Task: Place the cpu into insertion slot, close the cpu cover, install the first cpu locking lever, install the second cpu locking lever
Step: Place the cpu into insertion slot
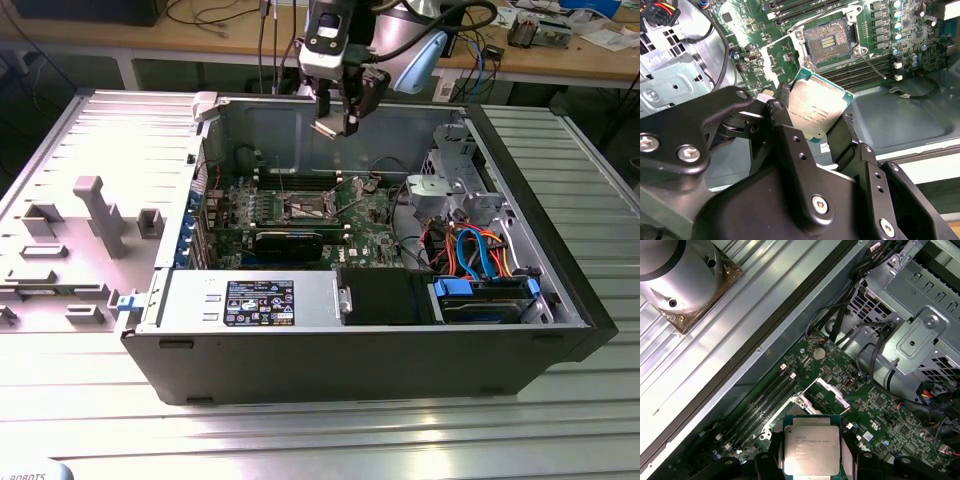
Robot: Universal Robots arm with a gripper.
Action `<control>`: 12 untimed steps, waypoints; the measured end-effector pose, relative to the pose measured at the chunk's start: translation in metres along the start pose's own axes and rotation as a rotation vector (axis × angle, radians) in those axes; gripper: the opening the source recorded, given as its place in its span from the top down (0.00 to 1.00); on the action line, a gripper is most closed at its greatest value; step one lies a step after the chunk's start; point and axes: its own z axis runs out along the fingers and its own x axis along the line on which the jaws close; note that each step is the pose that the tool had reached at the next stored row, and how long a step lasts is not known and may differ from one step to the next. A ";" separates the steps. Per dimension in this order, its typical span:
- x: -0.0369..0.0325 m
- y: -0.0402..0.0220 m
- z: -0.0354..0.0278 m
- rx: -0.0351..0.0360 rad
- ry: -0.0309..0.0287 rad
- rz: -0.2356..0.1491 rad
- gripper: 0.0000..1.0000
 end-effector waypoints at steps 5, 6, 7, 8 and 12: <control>0.0000 0.0000 0.0000 -0.0002 -0.0013 0.015 0.46; 0.0000 0.0000 0.0000 -0.0002 -0.0014 0.015 0.46; 0.0000 0.0000 0.0000 -0.0002 -0.0014 0.015 0.46; 0.0000 0.0000 0.0000 -0.0002 -0.0013 0.015 0.46; 0.0000 0.0000 0.0000 -0.0002 -0.0014 0.015 0.46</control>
